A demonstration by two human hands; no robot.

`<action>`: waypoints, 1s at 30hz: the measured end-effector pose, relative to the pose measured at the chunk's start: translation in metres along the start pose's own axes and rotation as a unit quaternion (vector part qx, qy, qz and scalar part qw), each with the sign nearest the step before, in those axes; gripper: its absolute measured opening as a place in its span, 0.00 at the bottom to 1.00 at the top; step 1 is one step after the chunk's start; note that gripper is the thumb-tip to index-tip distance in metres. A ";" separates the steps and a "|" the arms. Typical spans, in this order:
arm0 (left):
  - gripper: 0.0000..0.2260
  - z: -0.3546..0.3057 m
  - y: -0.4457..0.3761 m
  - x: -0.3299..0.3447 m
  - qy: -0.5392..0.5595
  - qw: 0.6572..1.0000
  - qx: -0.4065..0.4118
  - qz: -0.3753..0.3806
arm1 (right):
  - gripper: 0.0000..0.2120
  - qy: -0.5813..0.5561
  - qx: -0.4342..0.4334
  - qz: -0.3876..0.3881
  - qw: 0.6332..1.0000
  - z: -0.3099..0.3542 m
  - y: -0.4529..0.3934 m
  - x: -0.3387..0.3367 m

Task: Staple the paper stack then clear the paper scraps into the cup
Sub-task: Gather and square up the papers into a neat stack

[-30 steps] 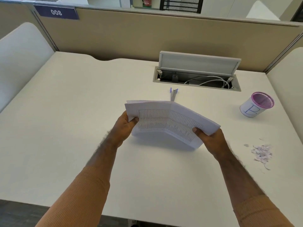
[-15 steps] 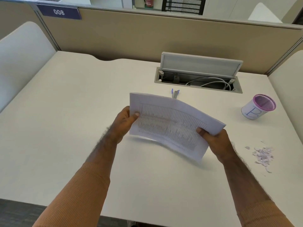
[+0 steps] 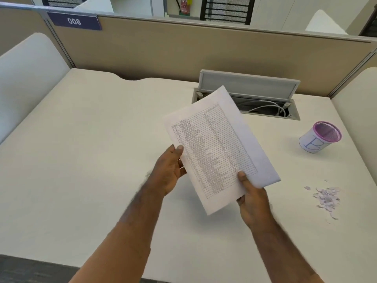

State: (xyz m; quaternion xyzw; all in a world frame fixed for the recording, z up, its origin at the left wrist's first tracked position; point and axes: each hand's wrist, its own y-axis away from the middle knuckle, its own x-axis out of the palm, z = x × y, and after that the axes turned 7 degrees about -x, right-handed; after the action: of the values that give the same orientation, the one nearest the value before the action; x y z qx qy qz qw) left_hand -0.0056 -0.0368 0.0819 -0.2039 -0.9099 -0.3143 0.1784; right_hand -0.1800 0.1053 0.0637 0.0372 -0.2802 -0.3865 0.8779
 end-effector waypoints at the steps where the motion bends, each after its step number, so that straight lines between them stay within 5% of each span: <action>1: 0.12 0.001 -0.001 0.005 0.001 1.000 0.003 -0.027 | 0.15 0.002 0.002 -0.003 1.000 -0.004 0.003 0.002; 7: 0.09 -0.013 -0.005 0.001 -0.051 0.993 0.037 -0.103 | 0.24 0.077 0.013 0.089 0.993 0.004 -0.002 -0.014; 10: 0.09 -0.025 -0.002 -0.009 -0.111 0.987 0.077 -0.091 | 0.19 0.140 0.044 0.191 0.970 0.028 -0.017 -0.030; 13: 0.11 -0.033 -0.003 -0.017 -0.153 0.982 0.092 -0.067 | 0.29 0.217 0.070 0.245 0.942 0.051 -0.029 -0.029; 19: 0.10 -0.040 -0.002 -0.021 -0.226 0.971 0.074 -0.027 | 0.13 0.372 0.043 0.225 0.899 0.047 -0.036 0.002; 26: 0.09 -0.039 0.001 -0.047 -0.227 0.971 0.049 -0.061 | 0.19 0.359 0.081 0.231 0.901 0.035 -0.024 0.009; 30: 0.08 -0.031 0.004 -0.069 -0.239 0.966 0.025 -0.090 | 0.17 0.382 0.008 0.090 0.920 0.020 -0.063 0.016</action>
State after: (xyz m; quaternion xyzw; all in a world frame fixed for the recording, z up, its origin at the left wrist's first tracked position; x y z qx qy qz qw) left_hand 0.0609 -0.0718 0.0755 -0.1859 -0.9482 -0.2485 -0.0684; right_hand -0.2232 0.0531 0.0700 0.1636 0.0713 -0.2598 0.9490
